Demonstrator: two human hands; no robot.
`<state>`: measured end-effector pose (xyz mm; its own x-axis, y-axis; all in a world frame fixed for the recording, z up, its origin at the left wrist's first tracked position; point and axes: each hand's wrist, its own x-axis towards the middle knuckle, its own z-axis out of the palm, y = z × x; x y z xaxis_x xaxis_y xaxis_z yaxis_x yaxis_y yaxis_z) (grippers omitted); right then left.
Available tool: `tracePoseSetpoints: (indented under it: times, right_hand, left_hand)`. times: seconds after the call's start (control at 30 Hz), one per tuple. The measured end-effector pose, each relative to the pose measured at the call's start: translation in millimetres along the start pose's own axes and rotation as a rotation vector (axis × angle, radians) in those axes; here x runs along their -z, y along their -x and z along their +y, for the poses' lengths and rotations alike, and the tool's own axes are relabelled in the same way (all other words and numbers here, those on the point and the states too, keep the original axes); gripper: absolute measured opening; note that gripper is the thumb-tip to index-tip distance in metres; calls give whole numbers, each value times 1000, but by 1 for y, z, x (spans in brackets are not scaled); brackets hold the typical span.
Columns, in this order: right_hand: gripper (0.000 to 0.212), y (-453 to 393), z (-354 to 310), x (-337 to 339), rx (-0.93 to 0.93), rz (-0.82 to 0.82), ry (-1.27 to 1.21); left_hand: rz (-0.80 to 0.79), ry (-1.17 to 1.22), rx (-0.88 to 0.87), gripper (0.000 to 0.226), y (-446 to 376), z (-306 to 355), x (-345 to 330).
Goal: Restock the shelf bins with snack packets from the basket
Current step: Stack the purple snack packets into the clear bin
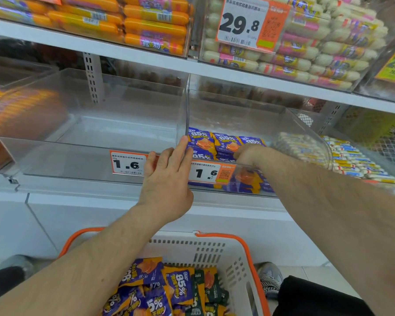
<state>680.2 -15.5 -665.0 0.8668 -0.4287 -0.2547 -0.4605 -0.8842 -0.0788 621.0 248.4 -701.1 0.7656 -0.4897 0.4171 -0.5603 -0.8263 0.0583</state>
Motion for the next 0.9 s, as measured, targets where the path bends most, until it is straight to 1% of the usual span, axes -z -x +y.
tracePoseSetpoints:
  times: [0.17,0.33,0.4,0.47,0.5,0.53,0.57,0.6,0.63,0.67,0.7,0.73,0.77,0.8,0.83,0.87,0.9]
  right_hand:
    - [30,-3,1,-3,40,25,15]
    - [25,8,-4,0,33,49,-46]
    - [22,11,-4,1,28,76,-96]
    - [20,17,-6,5,0,90,-137]
    - [15,24,-9,8,-13,133,-142]
    - [12,32,-12,10,-10,257,-130]
    - [12,41,-14,10,25,472,-115]
    - [9,52,-16,8,129,751,-109]
    - [8,66,-20,4,295,1022,-116]
    - [9,80,-24,-5,457,1208,-119]
    - [10,94,-28,-19,593,1304,-140]
    - [9,106,-33,-38,689,1309,-180]
    - [8,115,-37,-62,740,1254,-244]
    - [6,123,-41,-88,754,1156,-315]
    - [7,129,-44,-117,730,1027,-383]
    - [7,136,-46,-144,672,855,-431]
    - [7,141,-47,-171,577,648,-452]
  left_hand:
    - [9,5,3,90,1,-1,0]
    - [-2,45,-9,90,0,0,0]
    - [33,71,-8,90,1,0,-2]
    - [133,119,-35,85,5,1,-3]
    - [210,150,-62,79,7,3,-3]
    - [287,189,-102,71,9,5,-4]
    - [333,230,-157,62,12,6,-3]
    - [331,273,-217,54,14,8,0]
    - [252,313,-274,45,17,9,4]
    - [83,339,-303,40,20,8,7]
    - [-156,316,-299,38,23,4,5]
    - [-408,245,-276,40,27,-2,2]
    - [-647,160,-241,42,31,-9,-3]
    - [-838,84,-211,42,37,-15,-8]
    - [-961,25,-201,40,43,-20,-13]
    - [-1024,-3,-201,38,48,-23,-19]
    - [-1048,2,-201,37,52,-26,-23]
